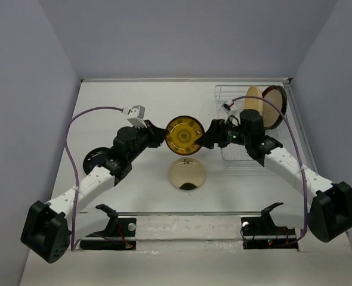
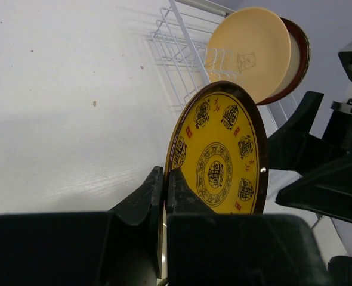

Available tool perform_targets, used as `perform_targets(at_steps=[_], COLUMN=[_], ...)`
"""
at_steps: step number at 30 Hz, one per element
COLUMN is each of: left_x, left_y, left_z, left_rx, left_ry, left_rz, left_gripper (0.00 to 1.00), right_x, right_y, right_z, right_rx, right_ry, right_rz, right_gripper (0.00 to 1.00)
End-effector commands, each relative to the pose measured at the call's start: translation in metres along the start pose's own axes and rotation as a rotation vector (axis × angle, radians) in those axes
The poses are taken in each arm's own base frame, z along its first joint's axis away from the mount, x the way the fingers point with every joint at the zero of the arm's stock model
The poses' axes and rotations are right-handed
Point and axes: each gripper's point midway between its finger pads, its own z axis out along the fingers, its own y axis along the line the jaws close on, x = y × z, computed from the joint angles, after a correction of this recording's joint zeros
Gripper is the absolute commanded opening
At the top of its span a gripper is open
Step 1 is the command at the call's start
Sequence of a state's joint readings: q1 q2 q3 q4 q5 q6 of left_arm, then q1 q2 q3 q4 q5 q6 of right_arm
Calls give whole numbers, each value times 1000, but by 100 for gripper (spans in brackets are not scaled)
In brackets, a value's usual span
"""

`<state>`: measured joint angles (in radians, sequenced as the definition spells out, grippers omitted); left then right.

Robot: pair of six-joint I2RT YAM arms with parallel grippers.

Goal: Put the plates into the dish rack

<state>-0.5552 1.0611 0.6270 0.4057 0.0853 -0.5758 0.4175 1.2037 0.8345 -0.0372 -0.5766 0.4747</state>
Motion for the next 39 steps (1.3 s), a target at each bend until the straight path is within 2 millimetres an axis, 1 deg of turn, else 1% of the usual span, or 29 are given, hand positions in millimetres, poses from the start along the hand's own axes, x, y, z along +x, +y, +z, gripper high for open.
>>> perform_targets(at_steps=[1, 2, 3, 4, 7, 8, 9, 10, 12, 13, 14, 15, 17, 18, 19, 20, 21, 22, 23, 24, 25, 26, 27, 28, 30, 33, 34, 36, 39], left_x=[-12, -13, -12, -13, -19, -22, -23, -25, -25, -31, -25, -30, -39, -35, -37, -31, -31, -28, -17, -13, 1, 2, 1, 0, -3, -1, 0, -2, -1], left_y=[-32, -36, -38, -41, -49, -52, -53, -54, -51, -57, -55, -61, -64, -58, -50, -41, -33, -27, -18, -13, -2, -2, -5, -11, -11, -14, -15, -15, -14], left_z=[-16, -20, -22, -24, -34, -38, -39, -41, -48, -52, -58, -69, -82, -92, -95, -103, -105, -107, -110, -111, -109, -108, -110, -111, -112, -113, -113, -114, -114], left_rx=[141, 156, 171, 180, 212, 223, 224, 223, 195, 199, 187, 210, 203, 173, 133, 96, 63, 44, 27, 21, 2, 15, 26, 53, 54, 76, 83, 83, 78], left_ry=[-28, -31, -25, -30, -46, -53, -52, -54, -32, -34, 6, -1, -11, 10, 2, 27, 22, 27, 45, 49, 70, 60, 61, 62, 50, 49, 51, 45, 47], left_rz=[-12, -15, -17, -16, -13, -8, -5, -2, 15, 29, 41, 83, 130, 153, 202, 220, 251, 260, 267, 271, 264, 261, 264, 271, 287, 284, 283, 283, 281], left_gripper=[6, 6, 6, 6, 7, 13, 19, 40, 67, 88, 99, 99, 99, 99, 99, 99, 99, 99, 99, 99, 99, 99, 99, 99, 99, 99, 99, 99, 99], right_x=[-26, -28, -28, -27, -31, -33, -39, -46, -61, -70, -89, -107, -129, -136, -146, -155, -162, -165, -165, -172, -175, -178, -177, -182, -184, -192, -190, -192, -184], right_y=[29, 30, 33, 32, 30, 32, 33, 33, 28, 10, 8, -14, -34, -44, -70, -78, -95, -105, -119, -122, -129, -136, -144, -148, -162, -166, -172, -175, -186], right_z=[13, 17, 18, 20, 23, 23, 21, 19, 12, 3, -7, -20, -45, -57, -81, -91, -111, -120, -127, -134, -142, -147, -142, -149, -151, -155, -151, -148, -138], right_rx=[-88, -102, -124, -126, -119, -120, -112, -90, -17, 102, 161, 307, 499, 587, 774, 858, 988, 1049, 1119, 1153, 1208, 1241, 1261, 1297, 1373, 1437, 1450, 1460, 1462], right_ry=[-59, -64, -63, -60, -65, -69, -90, -117, -182, -219, -259, -327, -372, -397, -441, -462, -495, -497, -478, -494, -496, -496, -473, -474, -450, -427, -399, -383, -339], right_rz=[-70, -61, -54, -49, -38, -36, -40, -35, -52, -63, -81, -86, -132, -144, -167, -181, -178, -181, -186, -184, -189, -185, -190, -198, -208, -245, -256, -262, -256], right_gripper=[78, 71, 58, 49, 25, 9, 7, 7, 7, 7, 7, 7, 7, 7, 7, 7, 7, 7, 7, 7, 7, 7, 7, 7, 7, 7, 7, 7, 7])
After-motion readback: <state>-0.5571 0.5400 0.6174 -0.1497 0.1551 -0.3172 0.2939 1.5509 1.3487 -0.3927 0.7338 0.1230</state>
